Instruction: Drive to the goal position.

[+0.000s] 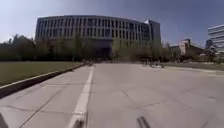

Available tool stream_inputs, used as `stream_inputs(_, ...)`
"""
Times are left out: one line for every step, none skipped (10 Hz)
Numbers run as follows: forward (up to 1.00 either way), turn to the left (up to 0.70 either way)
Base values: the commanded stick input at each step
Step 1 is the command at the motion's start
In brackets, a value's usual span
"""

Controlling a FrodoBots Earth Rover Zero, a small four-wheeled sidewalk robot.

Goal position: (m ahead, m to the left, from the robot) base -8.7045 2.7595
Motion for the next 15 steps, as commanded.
stream_inputs(0.70, 0.00)
stream_inputs(0.70, 0.00)
stream_inputs(0.70, 0.00)
stream_inputs(0.70, 0.00)
stream_inputs(0.70, 0.00)
stream_inputs(0.70, 0.01)
stream_inputs(0.70, 0.12)
stream_inputs(0.70, 0.28)
stream_inputs(0.70, 0.34)
stream_inputs(0.70, 0.16)
stream_inputs(0.70, 0.02)
stream_inputs(0.70, 0.01)
stream_inputs(0.70, 0.00)
stream_inputs(0.70, 0.00)
stream_inputs(0.70, 0.00)
